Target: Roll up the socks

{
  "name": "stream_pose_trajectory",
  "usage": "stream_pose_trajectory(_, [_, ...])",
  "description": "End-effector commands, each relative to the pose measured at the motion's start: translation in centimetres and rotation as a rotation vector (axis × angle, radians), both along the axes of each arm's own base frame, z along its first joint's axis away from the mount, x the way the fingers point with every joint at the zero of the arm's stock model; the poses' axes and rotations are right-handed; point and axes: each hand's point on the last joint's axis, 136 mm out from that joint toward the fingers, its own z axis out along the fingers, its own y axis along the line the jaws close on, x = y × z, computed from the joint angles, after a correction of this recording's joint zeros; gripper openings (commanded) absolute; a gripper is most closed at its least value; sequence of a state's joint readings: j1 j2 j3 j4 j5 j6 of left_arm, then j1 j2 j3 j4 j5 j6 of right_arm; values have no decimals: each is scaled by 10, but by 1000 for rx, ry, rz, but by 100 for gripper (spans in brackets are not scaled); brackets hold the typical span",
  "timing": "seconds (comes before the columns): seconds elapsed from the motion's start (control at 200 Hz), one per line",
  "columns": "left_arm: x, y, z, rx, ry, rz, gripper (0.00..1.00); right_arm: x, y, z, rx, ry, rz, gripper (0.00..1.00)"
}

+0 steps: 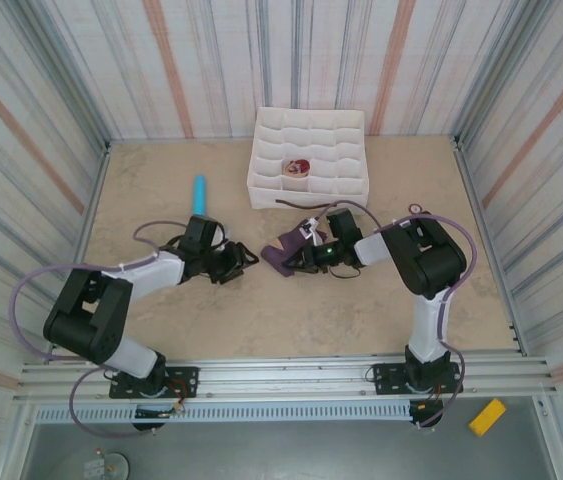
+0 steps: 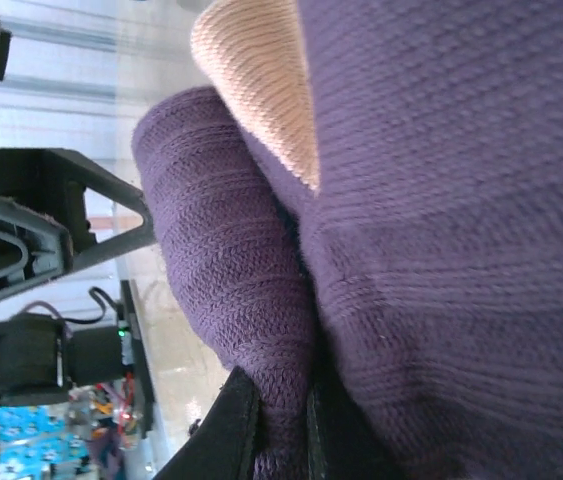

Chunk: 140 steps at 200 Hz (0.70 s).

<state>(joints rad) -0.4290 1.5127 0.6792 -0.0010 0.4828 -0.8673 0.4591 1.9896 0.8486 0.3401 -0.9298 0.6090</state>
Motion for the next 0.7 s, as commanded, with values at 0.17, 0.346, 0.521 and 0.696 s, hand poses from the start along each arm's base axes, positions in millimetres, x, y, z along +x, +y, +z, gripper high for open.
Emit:
stream_pose_trajectory(0.17, [24, -41, -5, -4, -45, 3, 63, -42, -52, -84, -349, 360, -172, 0])
stream_pose_trajectory(0.346, [31, -60, -13, 13, -65, 3, 62, -42, -52, -82, -350, 355, -175, 0])
stream_pose_trajectory(0.521, [33, -65, -29, 24, -26, 16, 44, -39, -52, -80, -349, 345, -183, 0])
stream_pose_trajectory(0.696, [29, -60, -41, 60, 12, 26, 22, -34, -50, -77, -341, 330, -189, 0])
